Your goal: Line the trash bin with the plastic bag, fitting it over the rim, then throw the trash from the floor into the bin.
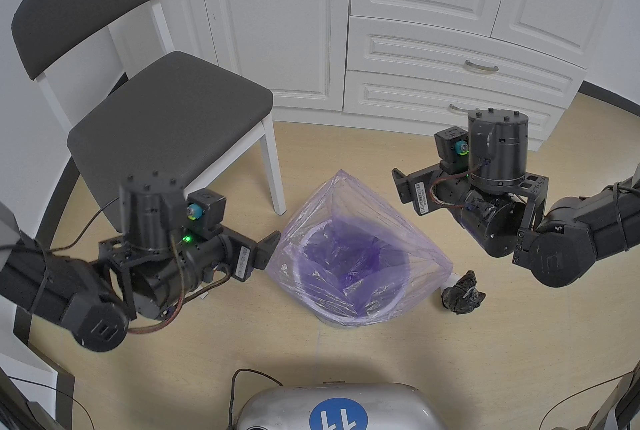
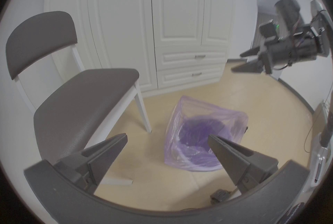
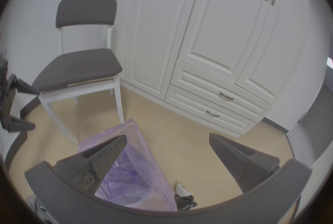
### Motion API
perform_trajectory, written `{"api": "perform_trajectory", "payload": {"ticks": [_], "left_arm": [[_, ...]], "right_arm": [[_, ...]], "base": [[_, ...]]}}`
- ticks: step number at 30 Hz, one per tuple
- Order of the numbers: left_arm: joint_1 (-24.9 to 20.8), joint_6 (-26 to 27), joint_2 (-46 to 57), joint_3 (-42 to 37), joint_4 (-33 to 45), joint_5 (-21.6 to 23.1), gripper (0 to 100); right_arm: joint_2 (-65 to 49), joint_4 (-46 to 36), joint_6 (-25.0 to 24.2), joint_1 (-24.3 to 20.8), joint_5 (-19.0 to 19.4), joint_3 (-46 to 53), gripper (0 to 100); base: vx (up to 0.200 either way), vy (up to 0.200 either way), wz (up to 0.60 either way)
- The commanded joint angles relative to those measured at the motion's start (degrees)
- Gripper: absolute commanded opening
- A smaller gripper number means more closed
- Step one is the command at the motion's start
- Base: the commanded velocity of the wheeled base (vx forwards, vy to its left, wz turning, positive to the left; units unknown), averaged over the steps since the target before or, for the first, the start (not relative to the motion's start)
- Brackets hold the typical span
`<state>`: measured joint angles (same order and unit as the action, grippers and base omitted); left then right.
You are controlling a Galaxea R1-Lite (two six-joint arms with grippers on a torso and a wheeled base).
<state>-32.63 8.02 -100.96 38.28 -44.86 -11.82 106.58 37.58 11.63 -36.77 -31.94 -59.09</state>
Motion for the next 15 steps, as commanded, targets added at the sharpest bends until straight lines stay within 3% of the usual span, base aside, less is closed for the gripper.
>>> {"api": "perform_trajectory", "payload": {"ticks": [1, 2, 3, 5, 8, 11, 15], "left_arm": [[-5.0, -0.2, -7.2, 19.6, 16.8, -13.6, 100], [-5.9, 1.2, -7.1, 20.0, 16.5, -19.1, 100], [-6.2, 1.7, -6.8, 20.1, 16.7, -20.1, 100], [-6.3, 1.6, -7.9, 21.8, 17.4, -18.8, 100], [-6.4, -4.0, -14.1, 26.5, 17.8, -17.8, 100], [-5.9, -7.1, -21.0, 34.5, 21.9, -17.7, 100], [-5.2, -9.9, -24.4, 42.8, 32.1, -16.9, 100]], "right_arm": [[1.1, 7.3, -8.3, 4.7, 0.8, 8.6, 100], [1.0, 7.3, -10.1, 6.0, 3.3, 10.8, 100], [1.2, 7.2, -11.0, 6.4, 4.7, 11.3, 100], [2.1, 6.4, -11.9, 6.9, 10.8, 11.2, 100], [3.6, 5.9, -10.6, 7.9, 13.3, 10.7, 100], [5.7, -1.0, -6.0, 9.9, 14.7, 6.0, 100], [8.6, -8.9, -8.9, 10.1, 18.1, -0.3, 100]], "base": [[0.0, 0.0, 0.0], [0.0, 0.0, 0.0], [0.0, 0.0, 0.0], [0.0, 0.0, 0.0], [0.0, 0.0, 0.0], [0.0, 0.0, 0.0], [0.0, 0.0, 0.0]]}}
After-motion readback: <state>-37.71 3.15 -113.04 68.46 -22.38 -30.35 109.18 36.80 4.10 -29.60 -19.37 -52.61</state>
